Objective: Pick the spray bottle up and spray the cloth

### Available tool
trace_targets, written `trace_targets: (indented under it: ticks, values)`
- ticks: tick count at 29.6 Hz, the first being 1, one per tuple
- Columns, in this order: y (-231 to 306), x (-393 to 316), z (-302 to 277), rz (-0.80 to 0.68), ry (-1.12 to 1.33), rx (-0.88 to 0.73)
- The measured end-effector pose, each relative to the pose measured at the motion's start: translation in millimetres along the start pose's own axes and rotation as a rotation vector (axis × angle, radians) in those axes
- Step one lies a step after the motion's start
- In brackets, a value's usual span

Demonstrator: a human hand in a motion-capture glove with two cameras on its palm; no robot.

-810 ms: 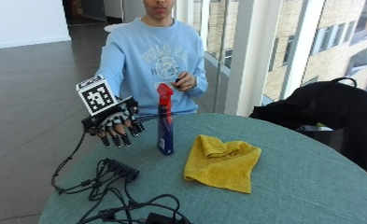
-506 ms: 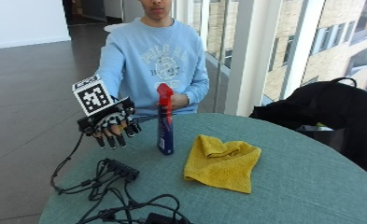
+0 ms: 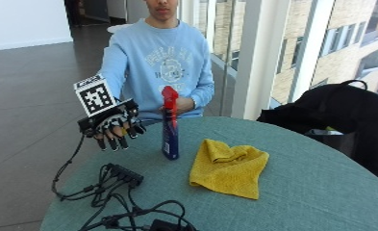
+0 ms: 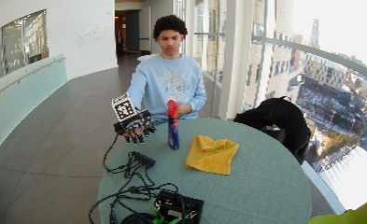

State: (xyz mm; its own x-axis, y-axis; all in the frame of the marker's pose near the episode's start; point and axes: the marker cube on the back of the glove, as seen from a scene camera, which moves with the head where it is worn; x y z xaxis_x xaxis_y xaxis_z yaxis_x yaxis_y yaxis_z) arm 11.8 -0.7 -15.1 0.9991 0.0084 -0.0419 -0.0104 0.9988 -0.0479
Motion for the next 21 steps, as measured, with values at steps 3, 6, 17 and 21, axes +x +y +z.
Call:
trace_targets:
  ticks: [3, 6, 17, 21]
  values:
    - [0, -1, -1, -0.001, -0.055, 0.014]
    - [1, -3, -2, 0.008, -0.233, 0.045]
    - [11, -50, 15, -0.105, -0.868, 0.027]
    - [8, -76, 27, -0.133, -0.924, -0.029]
